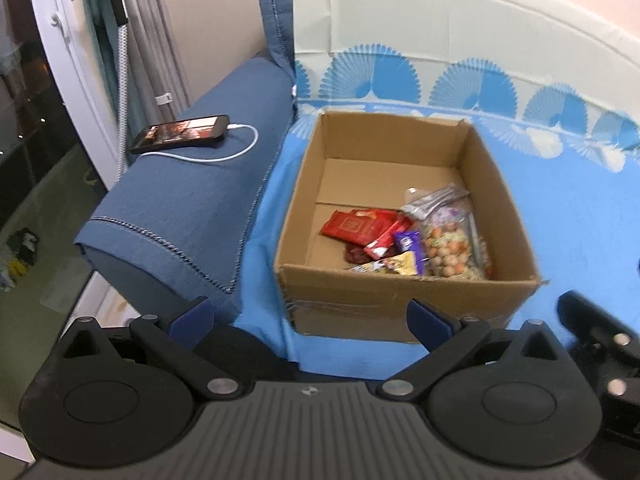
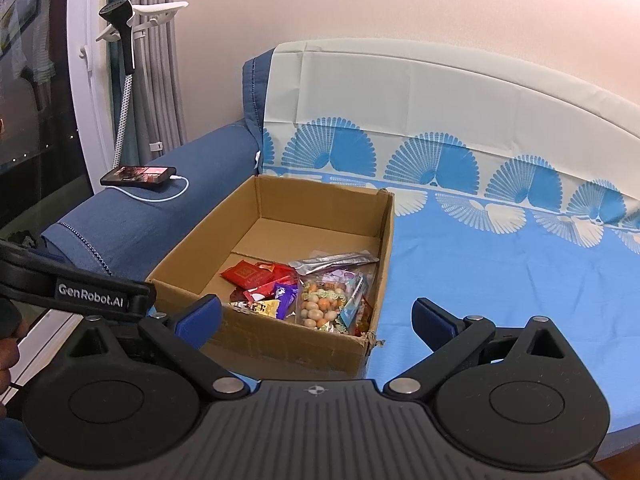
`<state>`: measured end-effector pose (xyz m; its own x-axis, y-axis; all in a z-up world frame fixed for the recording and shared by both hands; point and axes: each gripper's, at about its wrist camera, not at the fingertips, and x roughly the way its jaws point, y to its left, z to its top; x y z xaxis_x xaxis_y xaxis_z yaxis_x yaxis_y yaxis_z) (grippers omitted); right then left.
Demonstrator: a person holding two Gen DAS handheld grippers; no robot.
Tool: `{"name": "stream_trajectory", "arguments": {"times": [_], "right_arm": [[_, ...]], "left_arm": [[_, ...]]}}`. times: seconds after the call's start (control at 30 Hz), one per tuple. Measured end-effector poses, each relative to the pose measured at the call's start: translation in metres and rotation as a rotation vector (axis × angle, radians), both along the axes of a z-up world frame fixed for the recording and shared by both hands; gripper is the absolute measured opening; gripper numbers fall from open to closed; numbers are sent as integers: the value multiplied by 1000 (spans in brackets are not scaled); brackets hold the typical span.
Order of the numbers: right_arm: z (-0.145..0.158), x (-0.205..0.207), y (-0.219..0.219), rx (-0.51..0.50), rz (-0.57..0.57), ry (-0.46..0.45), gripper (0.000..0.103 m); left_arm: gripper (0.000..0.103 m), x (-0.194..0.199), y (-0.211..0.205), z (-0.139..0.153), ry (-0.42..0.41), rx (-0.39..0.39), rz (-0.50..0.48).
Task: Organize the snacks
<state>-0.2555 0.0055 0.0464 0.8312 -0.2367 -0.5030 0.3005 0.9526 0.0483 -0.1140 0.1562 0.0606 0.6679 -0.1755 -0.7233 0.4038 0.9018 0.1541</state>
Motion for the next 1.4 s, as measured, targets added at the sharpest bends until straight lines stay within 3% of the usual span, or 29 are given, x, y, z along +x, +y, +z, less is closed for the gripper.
{"name": "stream_trajectory", "arguments": {"times": [1.4], "right_arm": [[0,0,3,4,20,-11,103]], "left_arm": [[103,-3,-4,2,-7,18,-16]]}}
